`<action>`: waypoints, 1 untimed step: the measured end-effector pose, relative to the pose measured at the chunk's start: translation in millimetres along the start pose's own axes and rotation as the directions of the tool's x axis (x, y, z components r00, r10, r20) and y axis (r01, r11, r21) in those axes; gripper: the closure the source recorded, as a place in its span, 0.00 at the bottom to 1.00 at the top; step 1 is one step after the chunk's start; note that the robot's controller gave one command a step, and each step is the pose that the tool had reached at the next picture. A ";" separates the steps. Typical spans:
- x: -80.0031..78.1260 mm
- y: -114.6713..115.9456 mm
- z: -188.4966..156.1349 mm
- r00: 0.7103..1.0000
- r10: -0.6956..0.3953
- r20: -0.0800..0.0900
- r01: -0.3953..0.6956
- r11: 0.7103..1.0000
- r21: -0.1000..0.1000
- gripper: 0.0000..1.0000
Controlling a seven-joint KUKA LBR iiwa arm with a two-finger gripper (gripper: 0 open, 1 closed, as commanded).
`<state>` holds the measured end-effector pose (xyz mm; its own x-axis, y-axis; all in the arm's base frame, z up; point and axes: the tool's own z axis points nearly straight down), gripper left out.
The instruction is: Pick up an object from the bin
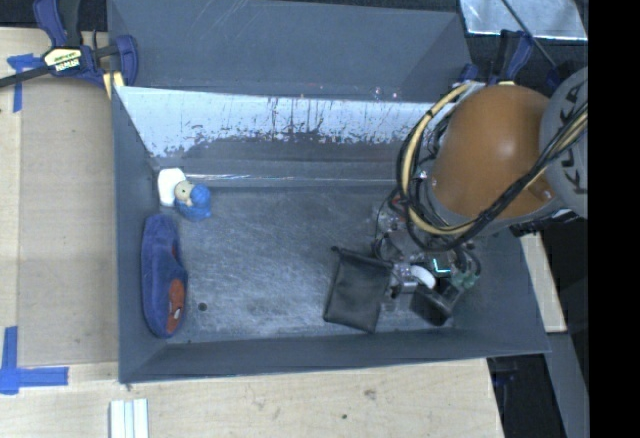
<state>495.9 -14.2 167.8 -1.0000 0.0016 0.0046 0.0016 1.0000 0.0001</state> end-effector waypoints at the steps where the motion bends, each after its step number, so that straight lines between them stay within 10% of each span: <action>1: -48.9 -20.6 97.3 1.000 0.009 0.004 -0.009 1.000 0.001 0.00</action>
Offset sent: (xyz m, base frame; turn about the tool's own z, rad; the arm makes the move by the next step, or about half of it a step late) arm 0.0478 -0.0197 -0.0933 0.0068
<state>544.4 -34.9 70.4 -0.9999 0.0105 0.0010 0.0105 0.9999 -0.0006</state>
